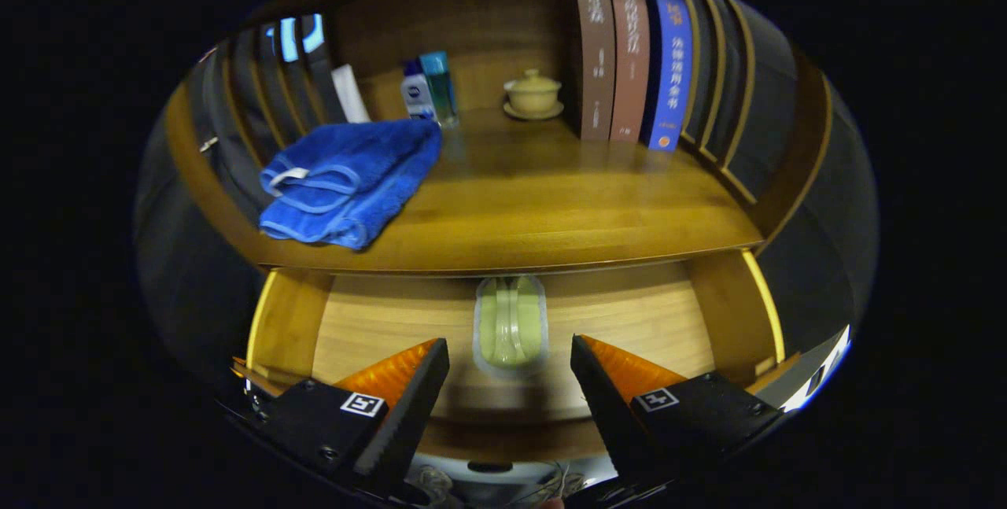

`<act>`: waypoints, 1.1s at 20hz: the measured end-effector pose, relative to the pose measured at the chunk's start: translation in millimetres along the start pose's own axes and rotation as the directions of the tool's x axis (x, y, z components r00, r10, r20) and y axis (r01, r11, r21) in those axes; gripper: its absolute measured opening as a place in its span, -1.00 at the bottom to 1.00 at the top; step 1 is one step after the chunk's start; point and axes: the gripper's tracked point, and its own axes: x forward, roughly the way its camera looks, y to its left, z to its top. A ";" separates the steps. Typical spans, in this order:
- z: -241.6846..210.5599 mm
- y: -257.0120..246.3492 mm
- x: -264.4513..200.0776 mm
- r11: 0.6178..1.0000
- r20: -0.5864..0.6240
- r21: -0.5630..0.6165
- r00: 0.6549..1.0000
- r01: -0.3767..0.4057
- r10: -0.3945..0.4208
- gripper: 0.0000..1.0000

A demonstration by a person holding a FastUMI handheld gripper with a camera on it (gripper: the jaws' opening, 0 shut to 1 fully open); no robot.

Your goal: Pull open the drawer, take out the items inside it, and place them on the countertop above the cabinet.

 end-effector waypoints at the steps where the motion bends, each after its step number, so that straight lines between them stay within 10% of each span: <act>1: -2.6 0.0 16.3 1.000 -0.031 0.008 0.999 0.013 -0.013 0.98; 11: -18.8 -0.9 58.6 0.996 -0.123 -0.011 0.988 0.089 -0.090 -0.61; 22: -4.3 12.9 -40.5 0.997 -0.231 0.078 0.973 0.003 0.015 -0.61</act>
